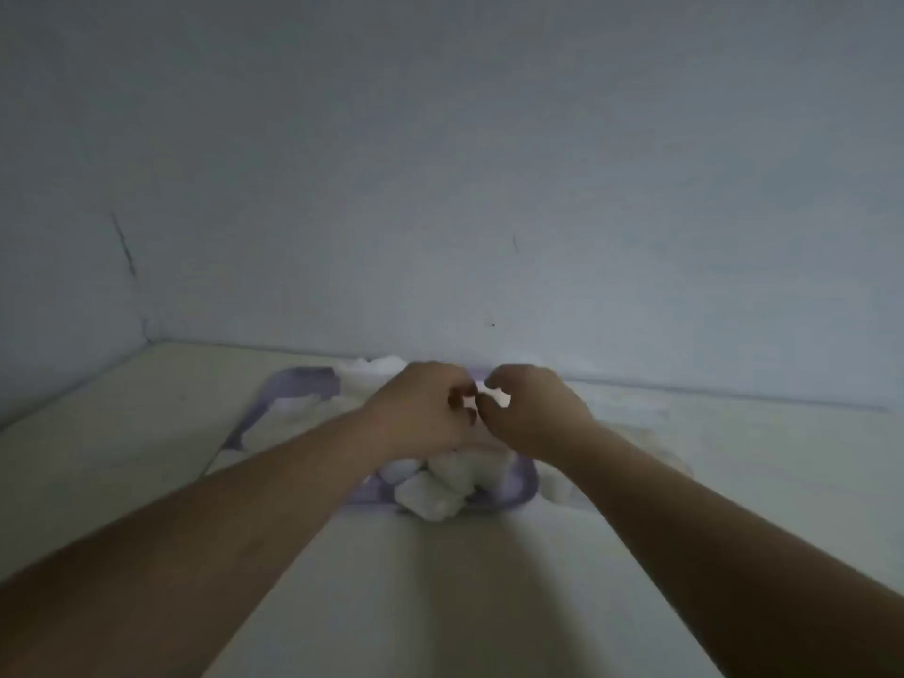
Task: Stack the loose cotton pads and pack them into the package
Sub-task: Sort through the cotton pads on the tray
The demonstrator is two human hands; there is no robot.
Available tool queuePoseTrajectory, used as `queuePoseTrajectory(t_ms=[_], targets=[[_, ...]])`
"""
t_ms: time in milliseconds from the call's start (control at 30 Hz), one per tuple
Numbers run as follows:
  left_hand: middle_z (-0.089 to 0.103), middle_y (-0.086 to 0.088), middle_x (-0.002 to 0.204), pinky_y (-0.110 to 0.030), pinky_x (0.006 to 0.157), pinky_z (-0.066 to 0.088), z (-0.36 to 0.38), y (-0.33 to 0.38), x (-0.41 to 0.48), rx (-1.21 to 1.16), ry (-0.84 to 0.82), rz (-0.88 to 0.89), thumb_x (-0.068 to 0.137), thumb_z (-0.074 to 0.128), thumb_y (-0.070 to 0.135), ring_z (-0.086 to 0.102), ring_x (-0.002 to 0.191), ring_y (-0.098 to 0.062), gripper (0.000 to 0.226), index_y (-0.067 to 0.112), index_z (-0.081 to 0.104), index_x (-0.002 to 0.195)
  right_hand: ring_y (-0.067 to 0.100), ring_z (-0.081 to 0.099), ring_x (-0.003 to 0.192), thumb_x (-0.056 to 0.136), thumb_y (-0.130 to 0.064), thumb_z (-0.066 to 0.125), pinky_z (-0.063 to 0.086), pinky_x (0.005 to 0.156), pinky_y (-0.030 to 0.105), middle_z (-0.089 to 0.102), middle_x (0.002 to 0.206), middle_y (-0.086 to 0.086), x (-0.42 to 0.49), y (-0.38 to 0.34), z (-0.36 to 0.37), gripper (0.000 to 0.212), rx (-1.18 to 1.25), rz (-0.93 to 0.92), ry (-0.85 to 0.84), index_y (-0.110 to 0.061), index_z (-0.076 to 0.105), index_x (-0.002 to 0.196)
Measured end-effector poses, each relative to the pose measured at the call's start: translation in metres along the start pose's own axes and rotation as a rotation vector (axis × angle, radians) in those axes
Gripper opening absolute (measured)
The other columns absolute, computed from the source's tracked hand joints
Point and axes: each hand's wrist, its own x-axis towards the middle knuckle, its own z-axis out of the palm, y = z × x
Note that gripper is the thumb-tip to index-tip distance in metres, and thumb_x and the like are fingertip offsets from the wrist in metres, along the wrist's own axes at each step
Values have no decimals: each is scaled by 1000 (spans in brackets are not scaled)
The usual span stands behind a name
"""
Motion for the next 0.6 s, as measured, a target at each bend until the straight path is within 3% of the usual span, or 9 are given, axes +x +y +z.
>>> queuePoseTrajectory(t_ms=[67,167,267,333,433,533,600], targets=[[71,10,91,-27,75,53,6,1,-18,48,-23,4,85,70,39,67,84,-15,23,29,74,105,26,60,125,96,-51,54,50,103,40,63,136,2,-22,5,5,49,-104,10,-14,-27,58,138],[68,11,92,-25,67,52,19,-2,-47,-61,-108,-35,85,70,55,65,83,-11,33,28,72,102,27,61,116,102,-44,44,51,95,38,68,125,3,-51,21,22,39,-189,-56,103,-24,61,131],[69,5,89,-31,74,52,19,-13,-60,-42,-60,34,79,70,63,63,83,-15,45,20,71,92,29,65,106,101,-37,48,52,86,38,73,115,2,-48,33,27,33,-244,-133,268,-23,67,125],[69,0,90,-31,76,54,23,-23,-65,-69,-121,98,77,78,55,61,75,-11,44,16,69,95,32,67,101,96,-26,56,55,80,39,74,109,5,-45,32,28,31,-209,-210,290,-18,70,122],[62,-2,75,-31,65,52,32,-33,-60,-124,-124,142,77,82,43,55,64,-15,37,13,60,79,29,65,85,88,-25,55,55,62,39,68,90,2,-47,22,32,23,-145,-403,319,-17,74,98],[68,0,88,-35,79,55,35,-33,-43,-77,-84,71,81,73,37,60,80,-11,23,19,60,81,22,64,81,91,-41,48,52,59,37,64,87,-6,-51,7,40,28,-5,-401,274,-22,69,91],[67,6,95,-32,83,53,39,-34,-32,-40,-20,-13,87,67,29,58,88,-10,11,31,57,85,23,64,89,95,-41,53,53,66,37,63,100,-4,-49,9,47,27,49,-375,315,-20,68,102]])
